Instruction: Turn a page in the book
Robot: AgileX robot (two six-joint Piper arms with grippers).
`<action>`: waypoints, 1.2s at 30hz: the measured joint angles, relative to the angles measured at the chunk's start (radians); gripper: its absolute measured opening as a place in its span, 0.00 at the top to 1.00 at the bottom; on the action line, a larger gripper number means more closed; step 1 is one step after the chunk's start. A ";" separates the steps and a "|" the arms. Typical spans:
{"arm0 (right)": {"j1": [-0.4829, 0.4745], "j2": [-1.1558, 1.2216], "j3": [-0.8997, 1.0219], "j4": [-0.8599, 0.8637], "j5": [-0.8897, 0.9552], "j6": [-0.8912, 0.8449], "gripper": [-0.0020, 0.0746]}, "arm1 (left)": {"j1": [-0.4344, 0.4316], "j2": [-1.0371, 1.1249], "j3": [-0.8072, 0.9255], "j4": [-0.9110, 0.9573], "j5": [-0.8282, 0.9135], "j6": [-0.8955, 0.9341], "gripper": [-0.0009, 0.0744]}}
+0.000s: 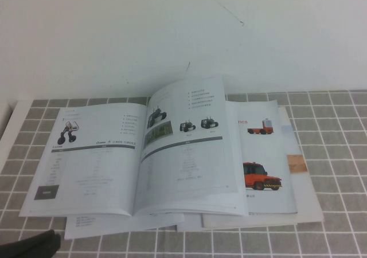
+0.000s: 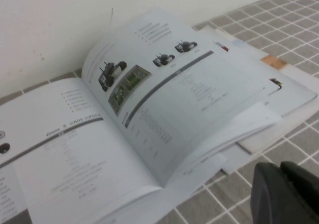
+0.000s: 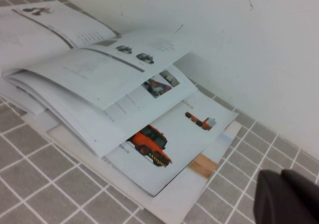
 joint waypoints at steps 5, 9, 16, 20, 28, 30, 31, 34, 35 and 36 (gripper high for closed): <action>0.000 0.000 0.027 0.000 0.006 0.000 0.98 | 0.000 0.000 0.010 0.000 0.077 0.000 0.99; 0.000 0.000 0.034 0.000 0.035 0.000 0.98 | 0.000 0.000 0.010 0.000 0.141 0.000 0.99; 0.000 0.000 0.034 0.000 0.037 0.000 0.98 | 0.000 0.000 0.010 0.000 0.224 0.000 0.99; 0.000 0.000 0.034 0.000 0.037 0.000 0.98 | 0.000 0.000 0.010 0.000 0.192 0.000 0.99; 0.000 0.000 0.034 0.000 0.037 0.000 0.98 | 0.009 -0.134 0.084 0.097 -0.017 -0.007 0.99; 0.000 0.000 0.034 0.000 0.037 0.000 0.98 | 0.039 -0.218 0.141 0.113 -0.062 -0.014 0.99; 0.000 0.000 0.034 0.000 0.037 0.000 0.98 | 0.055 -0.254 0.174 0.117 -0.077 -0.019 0.99; 0.000 0.000 0.034 0.000 0.037 0.000 0.98 | 0.118 -0.324 0.252 0.127 -0.118 -0.037 0.99; 0.000 0.000 0.034 0.000 0.037 0.000 0.98 | 0.147 -0.331 0.275 0.129 -0.123 -0.037 0.99; 0.000 0.000 0.034 0.000 0.037 0.000 0.98 | 0.168 -0.331 0.288 0.131 -0.123 -0.042 0.99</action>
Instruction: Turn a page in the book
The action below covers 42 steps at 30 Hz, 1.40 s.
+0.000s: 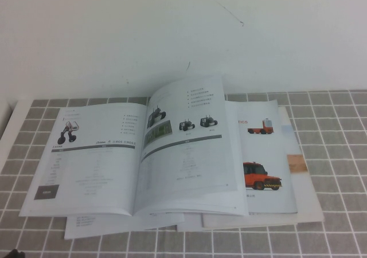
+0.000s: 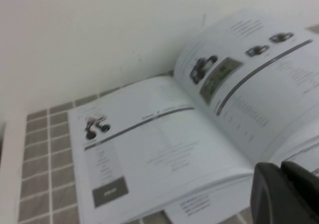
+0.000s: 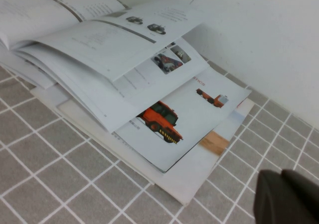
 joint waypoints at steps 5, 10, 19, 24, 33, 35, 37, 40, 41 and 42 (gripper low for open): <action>0.000 0.000 0.000 0.000 0.002 0.000 0.98 | 0.129 -0.001 0.055 0.048 0.003 -0.019 0.99; 0.000 0.000 0.000 0.000 0.002 0.000 0.98 | 0.265 -0.004 0.088 0.068 0.015 -0.047 0.99; 0.000 0.000 0.000 0.000 0.002 0.000 0.98 | 0.339 -0.004 0.086 0.087 0.037 -0.065 0.99; 0.000 0.000 0.000 0.000 0.002 0.000 0.98 | 0.339 -0.004 0.086 0.087 0.038 -0.066 0.99; -0.010 -0.003 0.000 0.002 0.002 0.000 0.98 | 0.339 -0.004 0.086 0.088 0.038 -0.068 0.99; -0.056 -0.026 0.000 0.011 0.004 0.000 0.98 | 0.339 -0.004 0.086 0.088 0.038 -0.068 0.99; -0.111 -0.055 0.000 0.011 0.004 0.000 0.98 | 0.339 -0.004 0.086 0.090 0.039 -0.068 0.99; -0.175 -0.104 0.000 -0.031 0.004 -0.022 0.98 | 0.339 -0.004 0.086 0.089 0.041 -0.068 0.99; -0.185 -0.119 0.000 -0.041 0.004 -0.026 0.98 | 0.339 -0.004 0.086 0.089 0.041 -0.068 0.99; -0.191 -0.132 0.000 -0.046 0.004 -0.031 0.98 | 0.339 -0.004 0.086 0.089 0.041 -0.070 0.99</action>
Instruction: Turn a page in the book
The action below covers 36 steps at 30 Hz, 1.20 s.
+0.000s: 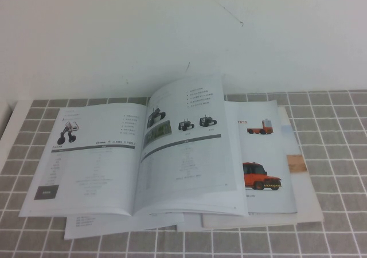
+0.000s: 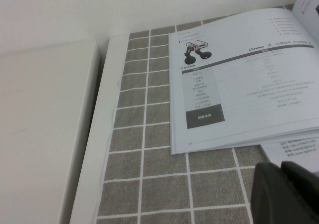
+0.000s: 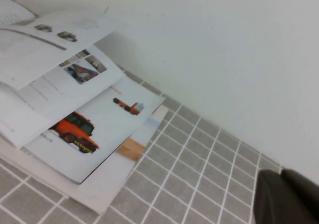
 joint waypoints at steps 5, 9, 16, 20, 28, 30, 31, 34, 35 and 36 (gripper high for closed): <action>-0.047 -0.088 0.000 -0.013 -0.002 -0.004 0.98 | 0.000 0.000 0.000 0.000 0.000 0.001 0.99; -0.076 -0.108 0.002 -0.028 -0.007 -0.004 0.98 | 0.000 0.000 0.000 0.000 0.003 0.001 0.99; -0.085 -0.108 0.203 -0.030 -0.149 0.200 0.98 | 0.000 -0.002 -0.002 0.000 0.005 -0.001 0.99; -0.085 -0.108 0.321 -0.030 -0.181 0.313 0.98 | 0.000 -0.002 -0.002 0.000 0.005 -0.001 0.99; -0.086 -0.108 0.326 -0.022 -0.120 0.342 0.98 | 0.000 -0.002 -0.002 0.000 0.005 -0.001 0.99; -0.086 -0.108 0.324 -0.013 -0.116 0.343 0.98 | 0.000 -0.002 -0.002 0.000 0.005 -0.001 0.99; -0.086 -0.108 0.324 -0.013 -0.113 0.343 0.98 | 0.000 -0.002 -0.002 0.000 0.005 -0.001 0.99; -0.086 -0.108 0.322 -0.003 -0.105 0.343 0.98 | 0.000 -0.002 -0.002 0.000 0.005 -0.001 0.99; -0.086 -0.108 0.322 -0.003 -0.101 0.343 0.98 | 0.000 -0.002 -0.002 0.000 0.005 -0.001 0.99; -0.086 -0.108 0.322 -0.001 -0.097 0.343 0.98 | 0.000 -0.002 -0.002 0.000 0.005 -0.001 0.99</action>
